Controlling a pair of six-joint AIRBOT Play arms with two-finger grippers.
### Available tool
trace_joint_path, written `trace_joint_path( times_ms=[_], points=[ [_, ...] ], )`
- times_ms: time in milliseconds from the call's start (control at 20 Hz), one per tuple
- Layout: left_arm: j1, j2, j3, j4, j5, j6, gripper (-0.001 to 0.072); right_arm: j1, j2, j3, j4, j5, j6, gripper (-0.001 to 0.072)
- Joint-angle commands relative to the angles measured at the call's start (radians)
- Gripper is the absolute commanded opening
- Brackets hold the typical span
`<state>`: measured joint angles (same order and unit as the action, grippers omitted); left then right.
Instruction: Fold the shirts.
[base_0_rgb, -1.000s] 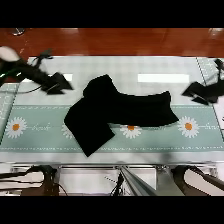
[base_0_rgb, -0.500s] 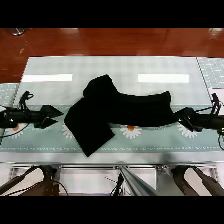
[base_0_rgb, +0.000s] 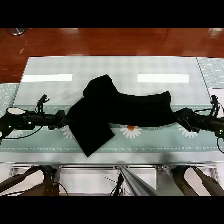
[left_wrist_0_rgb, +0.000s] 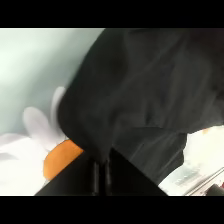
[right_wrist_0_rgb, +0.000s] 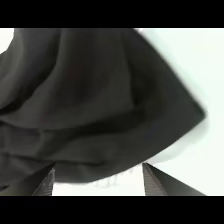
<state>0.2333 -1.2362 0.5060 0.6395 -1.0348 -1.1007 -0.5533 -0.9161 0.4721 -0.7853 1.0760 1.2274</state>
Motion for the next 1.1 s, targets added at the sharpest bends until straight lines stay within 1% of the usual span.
trace_joint_path(
  times_ms=[0,50,150,300,500,600,700,800,850,900,950,1050],
  points=[
    [-0.013,-0.011,0.013,-0.004,0.011,0.011,0.0025,0.000,0.000,0.018,-0.144,-0.051,0.074,0.0618],
    [-0.013,-0.011,0.016,-0.005,0.011,0.013,0.0025,0.000,-0.006,0.018,-0.179,-0.056,0.085,0.0618],
    [-0.013,-0.011,0.018,-0.005,0.011,0.016,0.0025,0.000,-0.038,0.024,-0.200,-0.055,0.076,0.0618],
    [-0.013,-0.011,0.018,-0.005,0.011,0.016,0.0025,0.000,-0.127,0.089,-0.200,-0.030,0.058,0.0618],
    [-0.013,-0.011,0.018,-0.005,0.003,0.016,0.0025,0.000,-0.241,0.174,-0.196,-0.025,0.089,0.0616],
    [-0.014,-0.011,0.018,-0.005,0.003,0.016,0.0025,0.000,-0.297,0.182,-0.188,0.001,0.087,0.0599],
    [-0.014,-0.011,0.018,-0.005,0.003,0.016,0.0025,0.000,-0.346,0.182,-0.163,0.026,0.048,0.0598],
    [-0.014,-0.011,0.018,-0.005,0.003,0.015,0.0025,0.000,-0.381,0.182,-0.102,0.034,-0.002,0.0598],
    [-0.014,-0.011,0.018,-0.005,0.003,0.015,0.0025,0.000,-0.395,0.182,-0.078,0.031,-0.018,0.0577],
    [-0.014,-0.011,0.018,-0.005,0.003,0.015,0.0025,0.000,-0.404,0.182,-0.072,0.024,-0.020,0.0479],
    [-0.016,-0.011,0.018,-0.005,0.003,0.015,0.0025,0.000,-0.409,0.182,-0.073,0.016,-0.020,0.0429],
    [-0.023,-0.011,0.018,-0.005,0.003,0.015,0.0025,0.000,-0.409,0.182,-0.077,-0.001,-0.020,0.0415]
  ],
)
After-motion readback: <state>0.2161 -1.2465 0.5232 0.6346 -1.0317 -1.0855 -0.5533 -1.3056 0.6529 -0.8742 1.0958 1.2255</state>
